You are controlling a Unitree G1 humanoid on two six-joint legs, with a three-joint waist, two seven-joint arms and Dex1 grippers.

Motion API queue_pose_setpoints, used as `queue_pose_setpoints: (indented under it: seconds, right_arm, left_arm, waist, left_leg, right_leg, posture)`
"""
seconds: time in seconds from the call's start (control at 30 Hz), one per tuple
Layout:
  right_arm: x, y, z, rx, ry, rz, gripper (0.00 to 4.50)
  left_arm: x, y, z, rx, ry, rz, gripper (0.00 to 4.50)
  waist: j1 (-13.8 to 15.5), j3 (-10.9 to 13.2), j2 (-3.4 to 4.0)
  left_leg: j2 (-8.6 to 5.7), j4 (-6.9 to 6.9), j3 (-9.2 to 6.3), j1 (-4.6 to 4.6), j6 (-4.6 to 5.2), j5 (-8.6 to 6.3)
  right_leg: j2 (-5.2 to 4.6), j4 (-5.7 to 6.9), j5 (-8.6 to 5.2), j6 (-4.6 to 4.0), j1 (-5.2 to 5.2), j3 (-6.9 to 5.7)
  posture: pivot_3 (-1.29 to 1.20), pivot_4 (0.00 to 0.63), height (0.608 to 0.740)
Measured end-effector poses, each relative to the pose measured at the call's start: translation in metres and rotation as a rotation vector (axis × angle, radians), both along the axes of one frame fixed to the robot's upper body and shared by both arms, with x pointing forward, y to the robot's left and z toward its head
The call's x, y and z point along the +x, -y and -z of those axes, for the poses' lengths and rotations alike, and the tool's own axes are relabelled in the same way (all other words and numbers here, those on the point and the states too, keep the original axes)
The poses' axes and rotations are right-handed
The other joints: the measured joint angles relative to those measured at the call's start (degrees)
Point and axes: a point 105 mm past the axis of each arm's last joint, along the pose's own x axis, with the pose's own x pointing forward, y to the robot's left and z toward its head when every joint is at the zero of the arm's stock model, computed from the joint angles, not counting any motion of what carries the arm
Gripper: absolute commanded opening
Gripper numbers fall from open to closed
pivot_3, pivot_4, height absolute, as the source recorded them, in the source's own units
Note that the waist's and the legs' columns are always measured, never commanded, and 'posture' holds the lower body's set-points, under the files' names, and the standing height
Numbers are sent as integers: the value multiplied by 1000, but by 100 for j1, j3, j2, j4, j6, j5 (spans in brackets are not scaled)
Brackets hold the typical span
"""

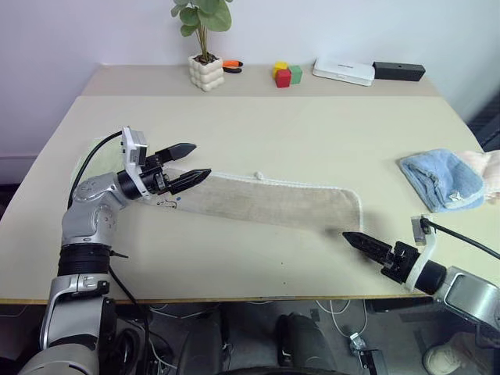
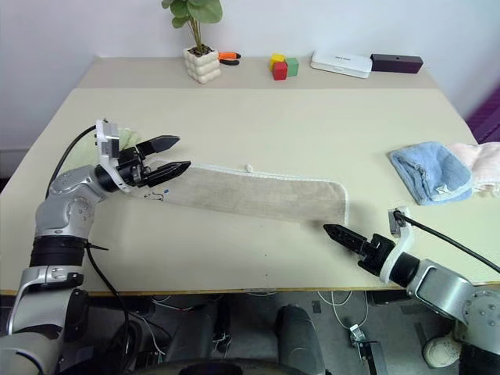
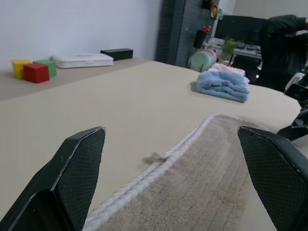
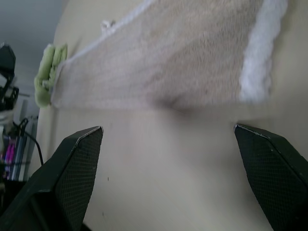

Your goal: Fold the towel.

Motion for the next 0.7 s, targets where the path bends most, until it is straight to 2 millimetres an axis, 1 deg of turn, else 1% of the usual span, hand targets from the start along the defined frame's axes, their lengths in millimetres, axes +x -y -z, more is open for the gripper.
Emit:
queue_pose_setpoints:
  seconds: [0.23, 0.47, 0.5, 0.53, 0.6, 0.63, 0.7]
  right_arm:
    - [22, 1, -1, 50, 1, 101, 4446]
    - [32, 1, -1, 56, 0, 157, 4446]
    - [33, 1, -1, 59, 1, 163, 4223]
    - [35, 1, -1, 67, -1, 176, 3904]
    - [37, 3, 3, 75, -16, 202, 3158]
    - [37, 4, 5, 74, -25, 211, 2546]
    - [38, 5, 9, 69, -44, 233, 1494]
  left_arm:
    - [1, 0, 2, 0, -4, -21, 4500]
    - [1, 1, 1, -1, 3, -34, 4500]
    - [1, 1, 1, -1, 3, -35, 4500]
    - [1, 1, 1, -2, 2, -38, 4500]
    - [2, 1, 1, -2, 2, -40, 4500]
    - [2, 1, 1, -3, 2, -41, 4500]
    - [2, 0, 1, -3, 2, -44, 4500]
  waist:
    - [-12, -5, -8]
    - [-8, -13, -21]
    - [-9, -13, -21]
    - [-11, -14, -22]
    - [-8, -14, -22]
    - [-8, -14, -22]
    - [-14, -14, -22]
  left_leg:
    - [0, 0, 0, 1, 0, 0]
    - [0, 1, -1, 4, 0, 0]
    - [0, 1, 0, 4, 0, 0]
    - [1, 1, -1, 4, 0, 0]
    - [1, 1, 0, 4, 0, 0]
    - [1, 1, -1, 3, 0, 0]
    - [1, 0, 0, 2, 0, 0]
  right_leg:
    - [0, 0, 1, 1, 1, 0]
    - [0, -2, 1, 0, 7, 0]
    - [0, -2, 1, 1, 7, 0]
    - [0, -2, 1, 1, 7, 0]
    - [0, -2, 1, 1, 7, 0]
    - [0, -2, 1, 1, 6, 0]
    - [0, -2, 1, 1, 3, 0]
  posture:
    - [0, 150, 735]
    - [0, 150, 735]
    - [0, 150, 735]
    - [0, 150, 735]
    - [0, 150, 735]
    - [0, 150, 735]
    - [0, 150, 735]
